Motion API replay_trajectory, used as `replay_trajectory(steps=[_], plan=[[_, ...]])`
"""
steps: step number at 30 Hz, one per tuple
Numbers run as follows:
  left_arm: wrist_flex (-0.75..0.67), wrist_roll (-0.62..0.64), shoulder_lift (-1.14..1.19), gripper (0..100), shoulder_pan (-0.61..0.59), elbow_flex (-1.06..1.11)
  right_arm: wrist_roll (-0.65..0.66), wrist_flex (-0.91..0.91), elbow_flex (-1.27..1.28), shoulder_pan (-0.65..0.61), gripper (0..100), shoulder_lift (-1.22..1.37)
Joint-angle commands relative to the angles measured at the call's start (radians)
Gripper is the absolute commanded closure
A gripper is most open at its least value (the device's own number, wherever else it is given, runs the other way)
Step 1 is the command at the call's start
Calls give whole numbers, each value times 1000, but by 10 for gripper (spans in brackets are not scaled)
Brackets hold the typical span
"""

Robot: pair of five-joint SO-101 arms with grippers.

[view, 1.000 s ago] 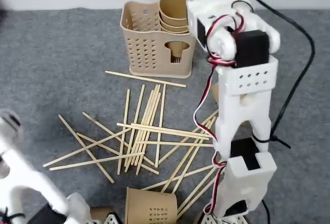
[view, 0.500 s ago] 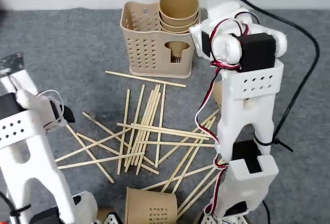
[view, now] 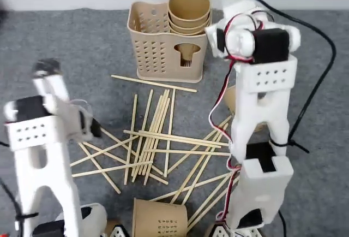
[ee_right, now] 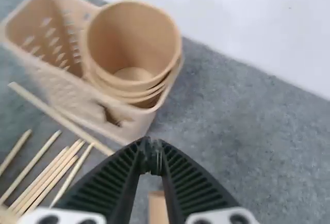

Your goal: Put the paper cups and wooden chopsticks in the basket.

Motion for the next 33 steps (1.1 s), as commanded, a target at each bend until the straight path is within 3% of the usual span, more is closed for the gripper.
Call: replay_trajectory(steps=[1, 5, 9, 12, 17, 24, 29, 33], plan=[[26, -14, -61, 761, 146, 94, 8, -110, -43, 62, 986, 31], [25, -14, -242, 761, 359, 154, 6, -166, -44, 145, 986, 107], [25, -20, -537, 761, 618, 150, -91, -213, -44, 222, 986, 150], [-15, -52, -703, 764, 729, 186, -112, -208, -44, 254, 986, 150], [-17, -52, -681, 765, 582, 186, -112, -208, -44, 288, 986, 148], [26, -9, -419, 765, 301, 151, -112, -213, -46, 282, 986, 147], [26, -5, -316, 765, 285, 150, -110, -214, -46, 249, 986, 148], [28, -5, -273, 765, 374, 148, -112, -214, -46, 236, 986, 156]])
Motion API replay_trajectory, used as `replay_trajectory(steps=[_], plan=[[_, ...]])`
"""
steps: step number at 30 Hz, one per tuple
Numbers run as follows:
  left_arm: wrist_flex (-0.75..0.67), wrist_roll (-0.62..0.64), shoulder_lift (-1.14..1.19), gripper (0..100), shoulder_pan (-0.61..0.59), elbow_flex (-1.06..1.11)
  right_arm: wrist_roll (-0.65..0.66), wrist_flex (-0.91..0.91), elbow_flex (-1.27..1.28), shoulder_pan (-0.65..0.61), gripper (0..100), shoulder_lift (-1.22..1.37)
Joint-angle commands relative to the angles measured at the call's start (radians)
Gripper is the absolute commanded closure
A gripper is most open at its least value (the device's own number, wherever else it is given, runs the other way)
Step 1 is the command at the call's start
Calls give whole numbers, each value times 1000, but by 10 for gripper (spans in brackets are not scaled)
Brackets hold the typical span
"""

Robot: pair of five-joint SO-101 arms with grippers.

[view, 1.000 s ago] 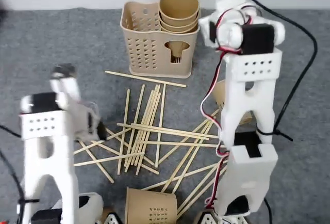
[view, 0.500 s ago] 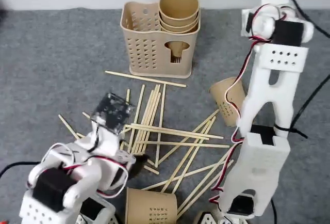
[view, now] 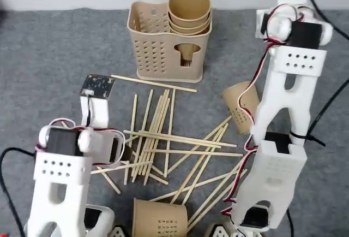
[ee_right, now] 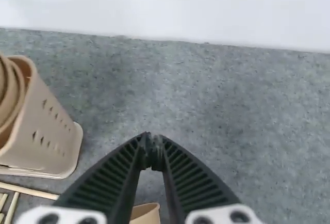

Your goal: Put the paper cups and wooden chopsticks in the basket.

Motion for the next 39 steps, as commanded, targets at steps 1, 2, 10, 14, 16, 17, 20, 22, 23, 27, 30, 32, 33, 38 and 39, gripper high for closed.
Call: replay_trajectory(steps=[1, 2, 10, 14, 16, 17, 20, 22, 23, 27, 30, 32, 33, 38, 39], plan=[[25, 11, 34, 765, 86, -36, -9, -24, -44, -12, 986, -10], [25, 11, 38, 765, 123, -36, -9, -24, -44, -12, 986, -8], [25, -97, 244, 810, 278, -33, -6, -25, -40, -8, 986, -7], [25, -118, 377, 828, 276, -44, -6, -35, -40, 10, 986, -7], [23, -141, 416, 827, 276, -51, -5, -71, -38, 33, 986, 1], [23, -152, 428, 827, 278, -54, -5, -91, -41, 50, 986, 12], [23, -170, 450, 827, 282, -56, 2, -140, -43, 90, 986, 41], [25, -172, 436, 827, 299, -58, 41, -150, -43, 105, 986, 54], [25, -172, 413, 827, 311, -54, 63, -150, -43, 111, 986, 56], [25, -187, 299, 827, 333, -33, 94, -142, -41, 107, 986, 59], [25, -213, 218, 827, 348, -31, 86, -116, -38, 85, 987, 61], [21, -236, 153, 825, 345, -65, 60, -76, -43, 67, 987, 58], [21, -249, 118, 825, 342, -91, 23, -62, -43, 59, 989, 53], [17, -269, -49, 825, 341, -223, -173, 77, -63, -8, 991, 22], [17, -269, -84, 825, 339, -232, -184, 137, -66, -31, 991, 15]])
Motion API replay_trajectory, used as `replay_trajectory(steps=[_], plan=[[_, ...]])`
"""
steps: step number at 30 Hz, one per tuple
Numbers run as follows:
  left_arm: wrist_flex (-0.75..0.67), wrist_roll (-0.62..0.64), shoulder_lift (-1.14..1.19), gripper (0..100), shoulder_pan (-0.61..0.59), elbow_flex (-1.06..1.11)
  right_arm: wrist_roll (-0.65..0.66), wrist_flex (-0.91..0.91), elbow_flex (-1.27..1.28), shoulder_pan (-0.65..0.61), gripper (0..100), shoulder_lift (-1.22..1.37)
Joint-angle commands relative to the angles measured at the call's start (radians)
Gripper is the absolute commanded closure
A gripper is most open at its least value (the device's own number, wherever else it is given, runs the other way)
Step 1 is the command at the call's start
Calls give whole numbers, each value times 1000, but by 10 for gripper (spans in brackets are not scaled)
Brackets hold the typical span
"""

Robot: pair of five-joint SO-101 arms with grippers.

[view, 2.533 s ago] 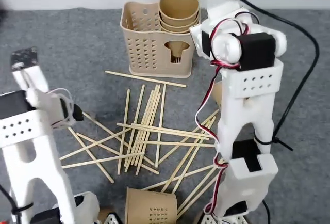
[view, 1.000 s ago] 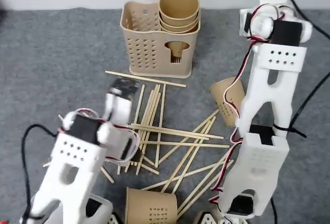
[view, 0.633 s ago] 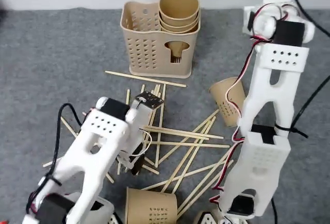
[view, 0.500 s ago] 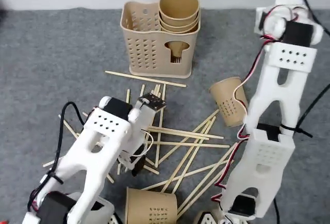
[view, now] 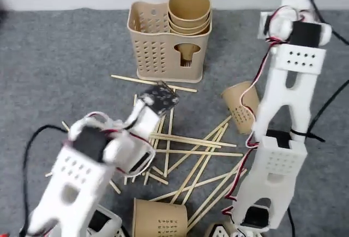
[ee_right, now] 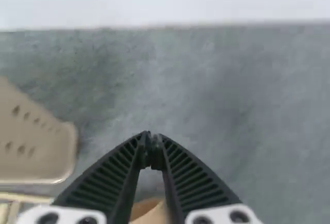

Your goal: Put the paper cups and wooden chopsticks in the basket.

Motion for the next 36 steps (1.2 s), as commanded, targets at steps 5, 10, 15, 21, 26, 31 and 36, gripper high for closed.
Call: replay_trajectory(steps=[5, 10, 15, 21, 26, 31, 36], plan=[[-55, -11, -265, 824, -106, -73, -64, 297, -57, -200, 991, -131], [-269, -21, -382, 824, -384, 16, -61, 300, -49, -395, 991, -263], [-282, -112, -414, 823, -623, 127, -52, 302, -5, -631, 991, -366], [-367, -110, -414, 823, -888, 292, 14, 302, 353, -842, 991, -615], [-534, -138, -408, 823, -1066, 440, 103, 302, 750, -969, 991, -918], [-468, -201, -408, 823, -1106, 449, 204, 300, 1168, -1072, 991, -1256], [-448, -199, -410, 824, -1106, 447, 218, 298, 1456, -1207, 991, -1488]])
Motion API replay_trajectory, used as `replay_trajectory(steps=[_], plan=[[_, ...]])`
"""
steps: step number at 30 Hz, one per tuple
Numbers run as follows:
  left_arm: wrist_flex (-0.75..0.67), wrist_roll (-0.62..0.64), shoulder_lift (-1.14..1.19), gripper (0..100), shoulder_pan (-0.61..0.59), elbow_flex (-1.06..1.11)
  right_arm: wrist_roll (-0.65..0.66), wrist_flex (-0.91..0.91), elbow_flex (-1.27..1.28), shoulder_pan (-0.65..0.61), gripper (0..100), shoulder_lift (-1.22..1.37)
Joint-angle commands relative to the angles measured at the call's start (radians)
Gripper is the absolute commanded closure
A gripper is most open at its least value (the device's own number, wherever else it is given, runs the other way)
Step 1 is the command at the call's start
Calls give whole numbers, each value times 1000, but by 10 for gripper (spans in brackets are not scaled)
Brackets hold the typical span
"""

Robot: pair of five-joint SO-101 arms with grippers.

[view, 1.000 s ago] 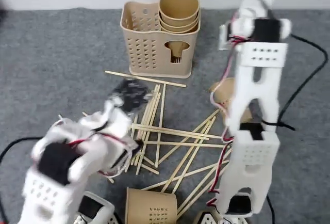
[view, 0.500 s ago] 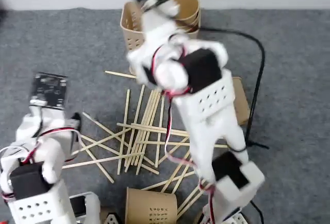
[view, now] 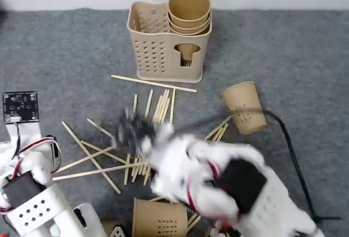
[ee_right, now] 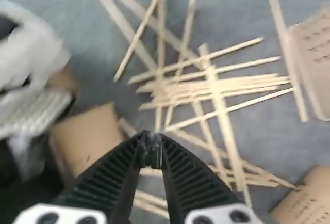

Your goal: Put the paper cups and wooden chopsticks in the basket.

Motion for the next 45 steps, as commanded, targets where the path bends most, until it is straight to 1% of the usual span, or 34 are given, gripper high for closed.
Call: replay_trajectory(steps=[1, 3, 5, 9, 12, 16, 19, 22, 24, 26, 28, 34, 36, 40, 44, 45], plan=[[6, -8, -9, 824, -3, -8, 12, 42, 163, -90, 991, -143], [6, -8, -12, 824, -2, -8, -6, 42, 221, -120, 991, -154], [6, -8, -12, 824, -2, -8, -77, 39, 255, -156, 991, -153], [6, -8, -14, 824, -2, -8, -252, 38, 307, -260, 991, -153], [6, -8, -14, 824, -2, -8, -431, 19, 333, -352, 991, -145], [6, -8, -14, 824, -2, -8, -654, 24, 269, -535, 991, -101], [6, -8, -14, 824, -2, -8, -750, 24, 227, -667, 991, -61], [6, -8, -14, 824, -2, -8, -829, 18, 224, -763, 991, -35], [6, -8, -14, 824, -2, -8, -829, 24, 232, -783, 991, -28], [6, -8, -14, 824, -2, -10, -792, 25, 270, -748, 991, -27], [6, -8, -14, 824, -2, -10, -706, 24, 325, -679, 990, -31], [6, -8, -14, 824, -2, -10, -471, -8, 428, -397, 990, -22], [6, -8, -14, 824, -2, -10, -414, -36, 465, -338, 990, -22], [6, -8, -14, 824, -2, -10, -368, -79, 514, -320, 990, -21], [6, -8, -14, 824, 0, -5, -370, -154, 563, -328, 990, -21], [6, -8, -14, 824, 0, -2, -374, -163, 568, -348, 990, -19]])
